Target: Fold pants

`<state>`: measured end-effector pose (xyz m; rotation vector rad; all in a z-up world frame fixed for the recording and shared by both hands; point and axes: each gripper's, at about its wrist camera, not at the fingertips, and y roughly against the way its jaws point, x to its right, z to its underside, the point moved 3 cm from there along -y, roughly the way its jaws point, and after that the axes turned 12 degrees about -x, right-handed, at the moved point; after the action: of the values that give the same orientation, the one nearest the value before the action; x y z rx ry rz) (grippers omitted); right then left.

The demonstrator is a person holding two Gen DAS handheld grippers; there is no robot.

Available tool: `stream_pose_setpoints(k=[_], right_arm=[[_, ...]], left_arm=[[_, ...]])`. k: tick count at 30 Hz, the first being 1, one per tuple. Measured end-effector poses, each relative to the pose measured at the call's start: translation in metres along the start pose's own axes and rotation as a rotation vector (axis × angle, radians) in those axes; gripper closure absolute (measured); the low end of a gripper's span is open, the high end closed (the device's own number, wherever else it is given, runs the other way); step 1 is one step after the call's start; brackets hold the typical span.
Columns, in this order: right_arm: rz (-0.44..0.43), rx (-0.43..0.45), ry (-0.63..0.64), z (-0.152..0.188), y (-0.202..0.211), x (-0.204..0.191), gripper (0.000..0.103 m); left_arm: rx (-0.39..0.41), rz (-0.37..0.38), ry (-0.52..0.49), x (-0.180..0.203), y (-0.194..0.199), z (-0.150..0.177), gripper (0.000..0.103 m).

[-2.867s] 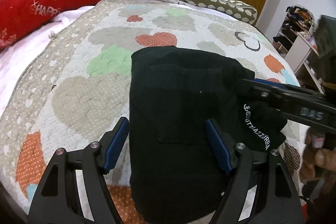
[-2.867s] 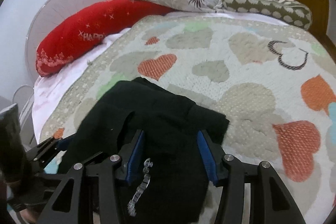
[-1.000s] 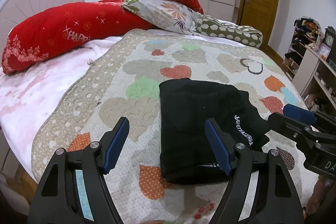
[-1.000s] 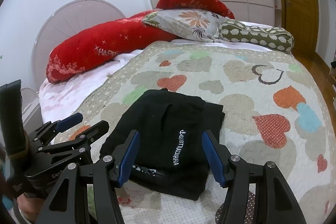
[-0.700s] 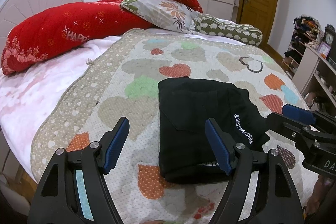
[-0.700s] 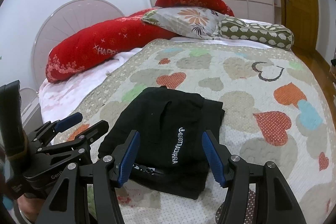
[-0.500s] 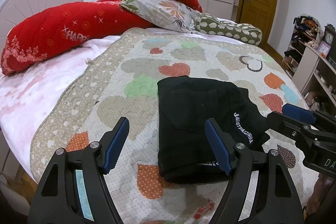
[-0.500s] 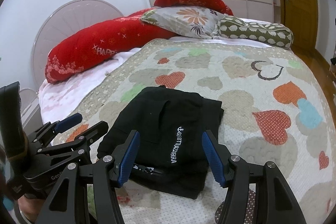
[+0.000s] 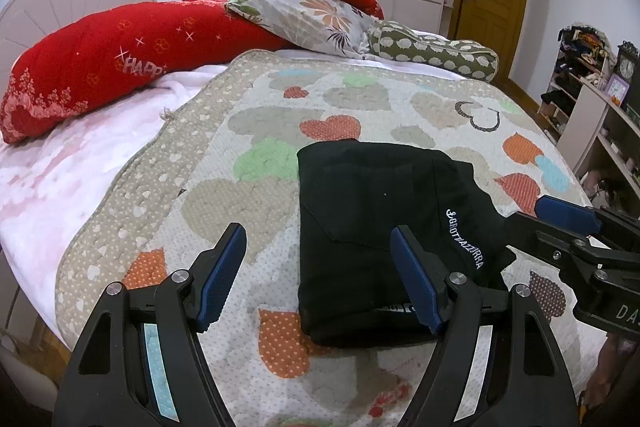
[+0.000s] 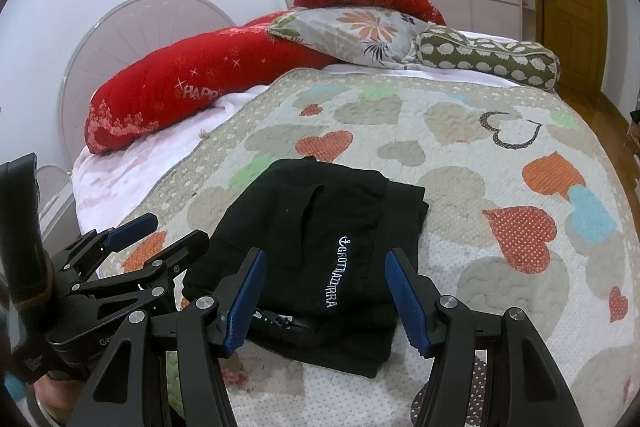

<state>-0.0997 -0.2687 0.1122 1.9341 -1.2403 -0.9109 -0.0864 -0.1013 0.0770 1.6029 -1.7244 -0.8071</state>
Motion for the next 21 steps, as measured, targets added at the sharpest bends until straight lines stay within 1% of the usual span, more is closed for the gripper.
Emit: stream_pose_setpoints(k=[15, 21], right_arm=[[-0.001, -0.007, -0.002, 0.0015, -0.0024, -0.0016, 0.043], [-0.001, -0.011, 0.000, 0.0015, -0.0035, -0.0017, 0.043]], left_arm=[[-0.002, -0.001, -0.003, 0.0000, 0.0003, -0.0012, 0.027], [-0.001, 0.001, -0.004, -0.0007, -0.0024, 0.0034, 0.027]])
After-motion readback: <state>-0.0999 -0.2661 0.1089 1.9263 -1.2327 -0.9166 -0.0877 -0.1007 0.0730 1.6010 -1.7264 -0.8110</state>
